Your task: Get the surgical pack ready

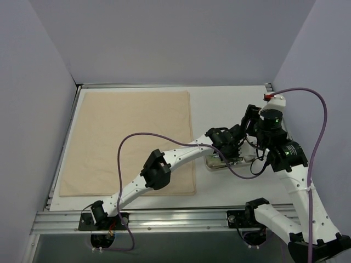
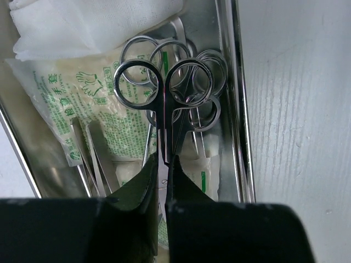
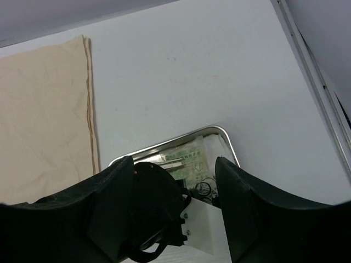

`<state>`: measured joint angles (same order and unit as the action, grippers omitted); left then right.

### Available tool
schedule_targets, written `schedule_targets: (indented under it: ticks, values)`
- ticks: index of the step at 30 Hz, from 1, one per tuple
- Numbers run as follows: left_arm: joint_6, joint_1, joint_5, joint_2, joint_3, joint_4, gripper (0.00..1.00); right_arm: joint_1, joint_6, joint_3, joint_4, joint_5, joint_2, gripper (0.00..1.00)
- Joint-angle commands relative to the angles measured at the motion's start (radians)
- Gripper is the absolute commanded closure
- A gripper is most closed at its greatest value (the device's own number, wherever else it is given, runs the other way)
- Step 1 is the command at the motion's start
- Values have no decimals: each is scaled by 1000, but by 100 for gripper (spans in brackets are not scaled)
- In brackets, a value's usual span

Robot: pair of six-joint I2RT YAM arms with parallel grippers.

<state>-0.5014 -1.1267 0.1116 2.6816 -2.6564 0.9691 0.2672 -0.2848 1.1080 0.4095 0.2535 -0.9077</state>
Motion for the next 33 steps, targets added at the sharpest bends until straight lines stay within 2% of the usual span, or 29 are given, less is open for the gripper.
schedule_targets:
  ticks: [1,3,4,5,8,14,16,20,23,24,26,27,31,33]
  values:
    - [6,-18,-32,-38,38,-13,98,-3,3,-17,-11,-10,-2,43]
    - [21,-18,-52,-40,39,-13,96,-3,1,-23,-20,-17,-7,43]
    - [26,-18,-61,-37,32,-15,89,-3,1,-25,-20,-19,-11,42]
    - [30,-18,-70,-39,26,-13,71,-3,1,-27,-20,-19,-14,39]
    - [28,-18,-73,-57,13,-13,56,-3,3,-20,-11,-20,-49,36]
    - [1,-19,-96,-144,32,-24,54,-61,29,41,-20,7,-112,29]
    - [-5,-19,-101,-189,49,-18,53,-136,39,105,-24,-43,-141,30]
    - [7,-19,-102,-271,114,26,51,-285,56,228,-18,-279,-270,31]
    - [35,-19,-101,-351,206,75,45,-358,81,288,2,-319,-344,32]
    - [40,-18,-98,-403,278,83,45,-371,88,291,2,-336,-355,33]
    - [46,-15,-102,-466,367,69,45,-414,107,282,9,-349,-393,36]
    - [46,-13,-102,-539,469,54,45,-428,116,273,14,-368,-404,38]
    - [49,5,-144,-716,688,-82,44,-499,145,185,15,-468,-465,53]
    - [64,31,-147,-802,734,-107,44,-517,157,119,2,-487,-500,62]
